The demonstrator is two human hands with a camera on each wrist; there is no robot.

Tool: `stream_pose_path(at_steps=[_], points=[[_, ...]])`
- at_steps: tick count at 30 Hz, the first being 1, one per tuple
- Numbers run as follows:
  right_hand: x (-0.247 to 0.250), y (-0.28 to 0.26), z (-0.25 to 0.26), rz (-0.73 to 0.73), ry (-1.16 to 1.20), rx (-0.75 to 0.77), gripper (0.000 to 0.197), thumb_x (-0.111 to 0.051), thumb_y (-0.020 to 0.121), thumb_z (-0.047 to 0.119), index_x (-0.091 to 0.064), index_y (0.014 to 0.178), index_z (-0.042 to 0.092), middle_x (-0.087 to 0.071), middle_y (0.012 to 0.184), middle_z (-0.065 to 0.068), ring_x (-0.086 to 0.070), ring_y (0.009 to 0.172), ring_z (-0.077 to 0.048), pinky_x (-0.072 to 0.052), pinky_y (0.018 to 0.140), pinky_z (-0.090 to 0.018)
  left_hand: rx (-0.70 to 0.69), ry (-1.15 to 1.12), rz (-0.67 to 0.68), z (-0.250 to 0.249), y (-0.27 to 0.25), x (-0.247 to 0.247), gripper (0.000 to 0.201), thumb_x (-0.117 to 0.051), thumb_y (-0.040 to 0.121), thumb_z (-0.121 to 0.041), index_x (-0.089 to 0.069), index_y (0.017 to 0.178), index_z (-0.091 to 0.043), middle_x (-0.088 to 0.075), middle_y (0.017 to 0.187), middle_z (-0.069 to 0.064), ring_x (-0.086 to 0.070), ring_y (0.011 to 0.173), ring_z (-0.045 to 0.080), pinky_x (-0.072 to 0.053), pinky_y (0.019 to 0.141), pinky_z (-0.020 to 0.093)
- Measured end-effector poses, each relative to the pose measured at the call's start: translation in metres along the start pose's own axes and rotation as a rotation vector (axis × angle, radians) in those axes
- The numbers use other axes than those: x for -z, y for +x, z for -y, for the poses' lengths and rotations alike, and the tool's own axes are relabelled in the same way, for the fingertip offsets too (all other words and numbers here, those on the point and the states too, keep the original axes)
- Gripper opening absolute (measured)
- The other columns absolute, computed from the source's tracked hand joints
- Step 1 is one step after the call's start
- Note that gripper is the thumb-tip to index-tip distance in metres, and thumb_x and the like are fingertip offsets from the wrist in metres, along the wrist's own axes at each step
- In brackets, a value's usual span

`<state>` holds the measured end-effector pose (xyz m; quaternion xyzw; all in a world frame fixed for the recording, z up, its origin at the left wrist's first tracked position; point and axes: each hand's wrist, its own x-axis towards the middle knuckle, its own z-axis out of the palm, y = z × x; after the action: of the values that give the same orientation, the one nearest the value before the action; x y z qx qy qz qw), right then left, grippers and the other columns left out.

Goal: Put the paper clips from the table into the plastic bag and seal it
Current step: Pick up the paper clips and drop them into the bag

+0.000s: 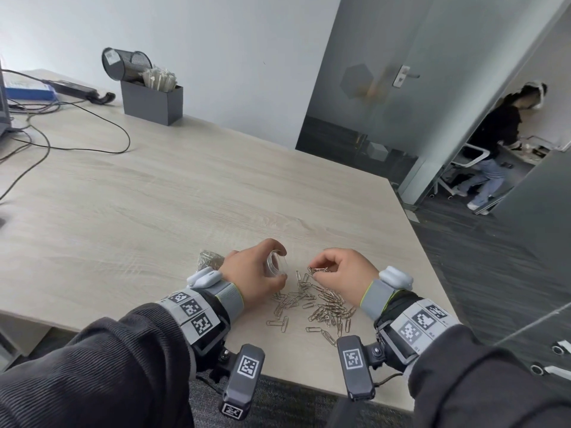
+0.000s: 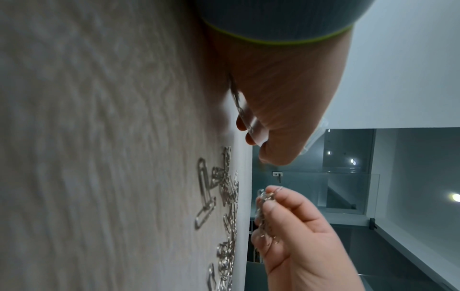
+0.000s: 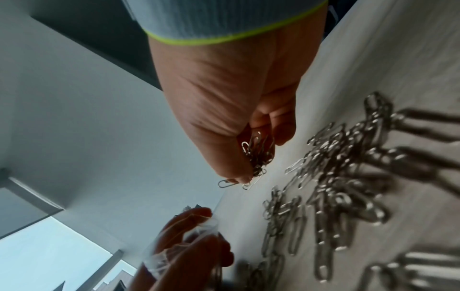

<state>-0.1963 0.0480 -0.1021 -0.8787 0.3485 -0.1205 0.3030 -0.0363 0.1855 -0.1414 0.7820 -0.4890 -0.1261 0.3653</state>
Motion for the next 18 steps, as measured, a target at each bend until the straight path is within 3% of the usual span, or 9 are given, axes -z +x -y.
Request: stream_pose_path(at_steps=[3,7,14,18], points=[[-0.005,0.005,0.013,0.000,0.183,-0.004,0.017,-0.075,0.077,0.013,-0.071,0.077,0.030,-0.065,0.064,0.012,-0.052,0.052,0.002,-0.042,0.057,-0.019,-0.010,0.022,-0.008,-0.002,0.000,-0.001,0.039,-0.067,0.077,-0.041,-0.053,0.114,-0.039,-0.069,0.086,-0.013,-0.064,0.081,0.009,-0.046,0.091,0.032],[-0.013,0.008,0.035,0.066,0.364,0.034,0.020,-0.073,0.080,0.004,-0.071,0.082,0.024,-0.067,0.073,0.007,-0.056,0.058,0.001,-0.043,0.054,-0.013,-0.005,0.040,-0.015,-0.003,0.000,0.000,0.043,-0.067,0.078,-0.041,-0.051,0.118,-0.039,-0.070,0.088,-0.012,-0.065,0.085,0.013,-0.043,0.089,0.030],[-0.031,0.015,0.057,0.050,0.423,-0.007,0.022,-0.073,0.076,0.001,-0.068,0.082,0.022,-0.067,0.075,0.001,-0.056,0.057,-0.003,-0.042,0.053,-0.016,0.005,0.031,-0.019,-0.004,-0.001,0.000,0.054,-0.066,0.079,-0.038,-0.045,0.129,-0.032,-0.067,0.089,-0.010,-0.067,0.095,0.023,-0.041,0.085,0.030],[-0.036,0.014,0.061,-0.017,0.441,-0.033,0.018,-0.071,0.075,0.003,-0.070,0.088,0.016,-0.066,0.076,-0.002,-0.055,0.057,-0.008,-0.043,0.051,-0.020,0.008,0.004,-0.035,-0.004,0.000,0.000,0.054,-0.066,0.078,-0.037,-0.044,0.127,-0.034,-0.062,0.080,-0.013,-0.068,0.092,0.023,-0.042,0.083,0.030]])
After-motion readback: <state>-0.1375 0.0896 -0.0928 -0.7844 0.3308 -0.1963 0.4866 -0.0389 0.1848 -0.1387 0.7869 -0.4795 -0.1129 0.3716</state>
